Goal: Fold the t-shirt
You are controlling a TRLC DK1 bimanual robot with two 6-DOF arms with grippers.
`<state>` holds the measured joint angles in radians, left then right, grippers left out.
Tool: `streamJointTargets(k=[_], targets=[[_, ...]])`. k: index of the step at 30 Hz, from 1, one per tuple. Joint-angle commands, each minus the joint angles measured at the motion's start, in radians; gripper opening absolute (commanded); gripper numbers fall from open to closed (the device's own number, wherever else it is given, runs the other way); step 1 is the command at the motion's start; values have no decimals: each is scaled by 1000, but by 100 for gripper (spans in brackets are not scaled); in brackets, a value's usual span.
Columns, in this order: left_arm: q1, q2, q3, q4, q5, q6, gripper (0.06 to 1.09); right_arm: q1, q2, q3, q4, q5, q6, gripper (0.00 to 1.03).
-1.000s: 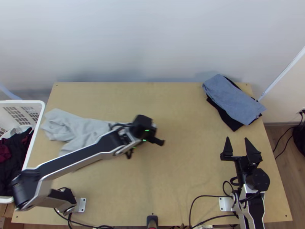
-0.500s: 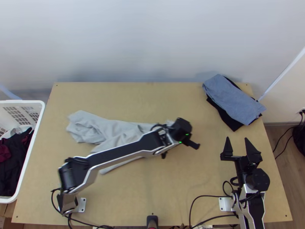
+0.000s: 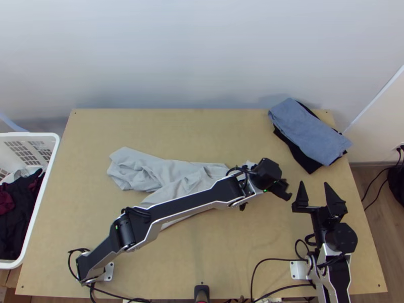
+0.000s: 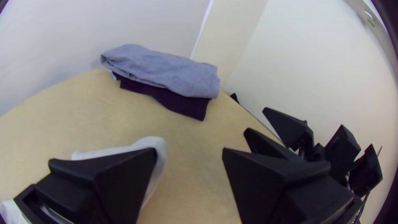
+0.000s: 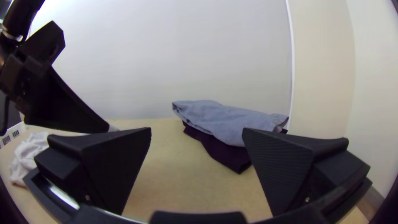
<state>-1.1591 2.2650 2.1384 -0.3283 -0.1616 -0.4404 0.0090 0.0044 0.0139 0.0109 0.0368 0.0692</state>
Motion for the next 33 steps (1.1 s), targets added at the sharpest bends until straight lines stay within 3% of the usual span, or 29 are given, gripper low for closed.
streamJointTargets(k=[1,13,23,26,29,33], targets=[[-4,2,63,37,11,6,105,-3,-6,-5,-22,5,-17,99],[73,-179,57,-2,11,-29,105,-3,-6,-5,-22,5,-17,99],[22,-82,107,-295,-49,223,105,-3,-6,-5,-22,5,-17,99],[-2,-56,109,-359,-102,301,105,-3,-6,-5,-22,5,-17,99],[-21,-28,118,-364,-234,390,105,-3,-6,-5,-22,5,-17,99],[-13,-48,140,-342,-187,358,105,-3,-6,-5,-22,5,-17,99]])
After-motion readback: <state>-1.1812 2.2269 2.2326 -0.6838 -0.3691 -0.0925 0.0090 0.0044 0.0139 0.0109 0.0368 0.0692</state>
